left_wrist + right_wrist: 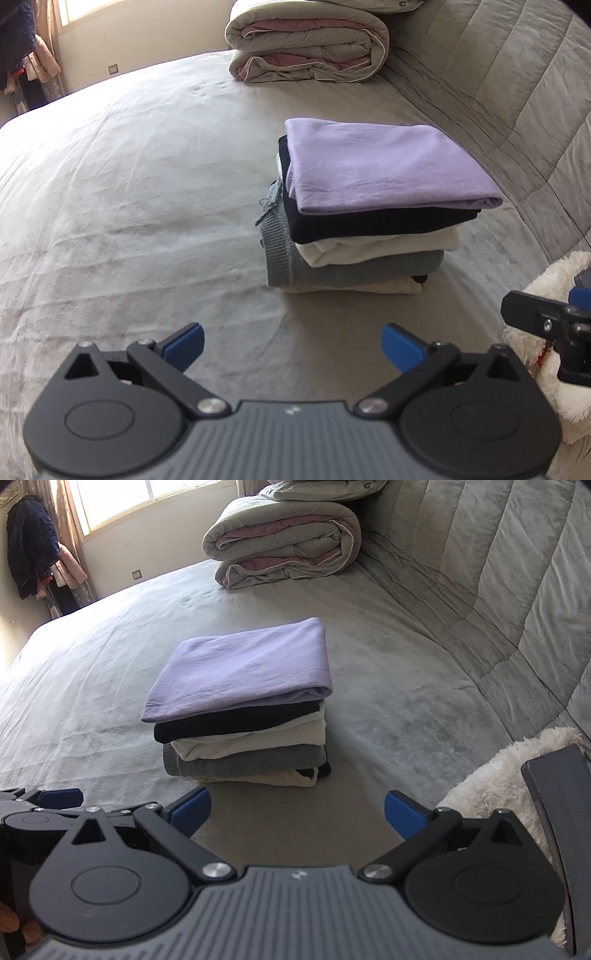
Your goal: Fold clothes
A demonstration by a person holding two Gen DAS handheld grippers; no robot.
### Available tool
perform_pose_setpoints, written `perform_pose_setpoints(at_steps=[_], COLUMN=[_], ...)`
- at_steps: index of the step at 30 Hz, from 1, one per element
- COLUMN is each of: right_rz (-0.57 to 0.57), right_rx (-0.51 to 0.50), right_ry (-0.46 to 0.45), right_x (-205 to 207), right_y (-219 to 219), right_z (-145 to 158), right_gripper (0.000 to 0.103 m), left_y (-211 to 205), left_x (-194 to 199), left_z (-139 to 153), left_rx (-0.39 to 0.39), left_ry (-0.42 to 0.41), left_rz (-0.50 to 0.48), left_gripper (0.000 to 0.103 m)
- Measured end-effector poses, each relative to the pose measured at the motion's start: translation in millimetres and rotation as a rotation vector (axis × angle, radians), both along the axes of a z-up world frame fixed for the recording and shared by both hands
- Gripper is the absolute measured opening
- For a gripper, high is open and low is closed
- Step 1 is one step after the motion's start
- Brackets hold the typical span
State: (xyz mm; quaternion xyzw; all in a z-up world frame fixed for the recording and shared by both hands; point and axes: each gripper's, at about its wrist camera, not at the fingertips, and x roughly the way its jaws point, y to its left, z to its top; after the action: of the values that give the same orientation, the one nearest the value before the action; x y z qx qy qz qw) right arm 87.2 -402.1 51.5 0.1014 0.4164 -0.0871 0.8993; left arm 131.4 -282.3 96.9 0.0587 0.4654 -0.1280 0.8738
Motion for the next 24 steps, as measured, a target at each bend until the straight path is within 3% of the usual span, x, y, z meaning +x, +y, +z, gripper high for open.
perform_pose_setpoints(at_steps=[10, 24], right_rz=[-0.049, -0.031], right_rx=[-0.013, -0.028], right_ry=[0.017, 0.011], right_x=[-1.2, -1.6], right_y=[-3.2, 4.6], right_z=[-1.5, 3.6], right_gripper=[0.103, 0.103], left_y=[1.6, 3.1], left_x=[-1.2, -4.2], left_z=[4.2, 9.1], left_rx=[0.01, 0.02], left_ry=[-0.008, -0.014], left_rz=[-0.005, -0.002], left_gripper=[0.102, 0.102])
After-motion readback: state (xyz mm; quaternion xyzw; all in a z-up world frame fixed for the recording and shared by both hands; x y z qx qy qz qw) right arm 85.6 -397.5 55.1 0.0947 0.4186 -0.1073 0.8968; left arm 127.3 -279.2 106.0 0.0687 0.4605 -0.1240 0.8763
